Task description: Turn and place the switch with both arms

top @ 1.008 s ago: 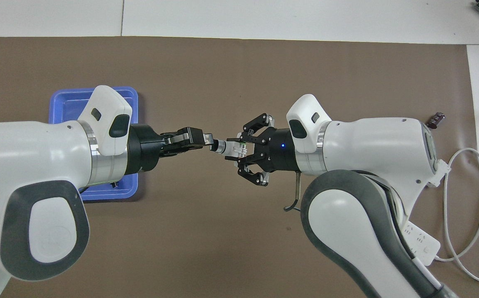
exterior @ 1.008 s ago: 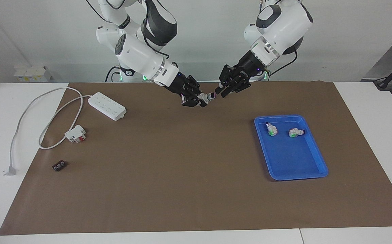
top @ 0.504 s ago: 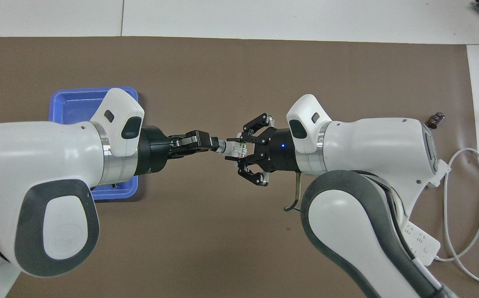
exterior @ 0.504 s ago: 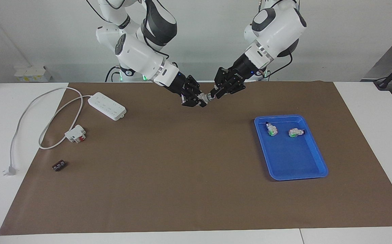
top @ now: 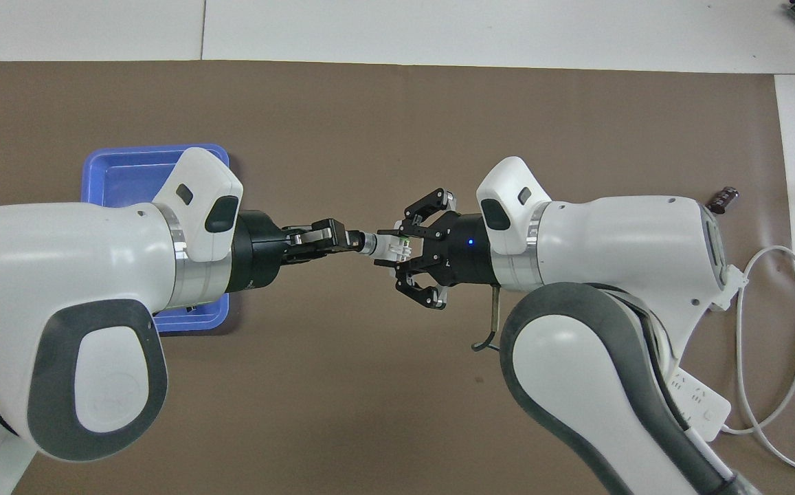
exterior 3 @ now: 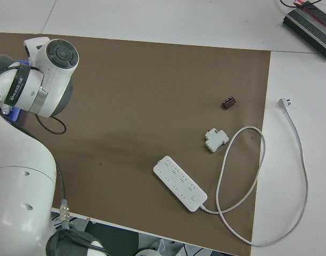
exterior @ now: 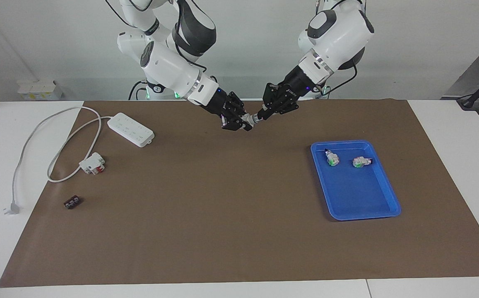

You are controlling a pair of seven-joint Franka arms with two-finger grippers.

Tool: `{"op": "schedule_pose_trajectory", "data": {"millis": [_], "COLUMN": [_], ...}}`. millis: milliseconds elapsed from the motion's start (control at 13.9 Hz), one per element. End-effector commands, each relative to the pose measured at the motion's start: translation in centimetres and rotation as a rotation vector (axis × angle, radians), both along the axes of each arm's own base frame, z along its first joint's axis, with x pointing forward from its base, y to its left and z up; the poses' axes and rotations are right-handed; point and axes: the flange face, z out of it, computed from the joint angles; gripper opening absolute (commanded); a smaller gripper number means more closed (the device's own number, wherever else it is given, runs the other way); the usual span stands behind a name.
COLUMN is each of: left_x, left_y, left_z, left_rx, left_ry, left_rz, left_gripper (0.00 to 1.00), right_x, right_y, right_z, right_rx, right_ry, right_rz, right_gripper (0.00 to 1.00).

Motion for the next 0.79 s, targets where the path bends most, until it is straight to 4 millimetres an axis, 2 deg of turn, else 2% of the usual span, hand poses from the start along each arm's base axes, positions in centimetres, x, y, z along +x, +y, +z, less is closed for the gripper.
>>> {"op": "schedule_pose_trajectory", "data": {"millis": [0,360,720], "left_x": [-0.17,-0.22,-0.07], "left_y": [-0.71,-0.74,-0.29], "left_z": [-0.29,-0.41,-0.53], "left_rx": [0.005,-0.003,-0.04], "left_ry": [-0.014,0.031,0.213], "left_rz": [-0.011,0.028,0.222], "left_gripper": [0.0,0.0,0.0], "right_x": [-0.73,-0.76,-0.85], "right_y": [-0.44,-0.45,-0.38], "right_z": [0.39,0.47,0.48], "right_rx": [0.016,0.016,0.015], "right_ry": [0.007,0.006,0.006], "right_rz": [-0.033,-0.033,-0.032], "right_gripper": [0.0,0.0,0.0]}}
